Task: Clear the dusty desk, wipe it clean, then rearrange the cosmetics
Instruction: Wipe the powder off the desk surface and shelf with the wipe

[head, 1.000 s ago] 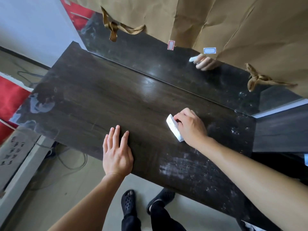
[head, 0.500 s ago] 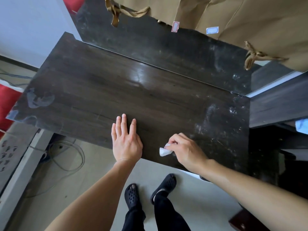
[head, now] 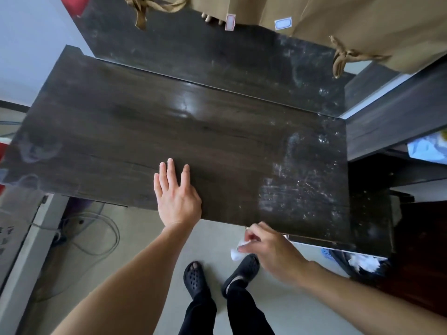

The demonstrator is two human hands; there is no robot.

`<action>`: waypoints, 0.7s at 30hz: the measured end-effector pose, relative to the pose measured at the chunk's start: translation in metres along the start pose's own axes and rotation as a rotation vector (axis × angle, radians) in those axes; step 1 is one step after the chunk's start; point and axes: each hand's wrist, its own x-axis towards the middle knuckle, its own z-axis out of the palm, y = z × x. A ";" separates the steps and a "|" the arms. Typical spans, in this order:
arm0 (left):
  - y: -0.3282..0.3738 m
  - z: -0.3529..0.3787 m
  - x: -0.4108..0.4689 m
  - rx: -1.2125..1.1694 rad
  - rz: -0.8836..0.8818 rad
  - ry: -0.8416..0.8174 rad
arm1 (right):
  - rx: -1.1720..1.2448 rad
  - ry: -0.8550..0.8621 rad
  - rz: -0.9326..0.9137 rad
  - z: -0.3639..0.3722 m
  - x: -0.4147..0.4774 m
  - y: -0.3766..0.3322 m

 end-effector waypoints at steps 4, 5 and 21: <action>0.000 0.003 0.001 0.005 0.000 0.019 | 0.043 0.303 0.186 -0.030 0.066 0.026; 0.001 0.003 0.001 0.003 -0.001 0.026 | 0.010 0.360 0.252 -0.035 0.089 0.036; 0.002 0.002 -0.001 -0.027 -0.002 0.083 | 0.015 0.302 0.213 -0.014 0.097 0.028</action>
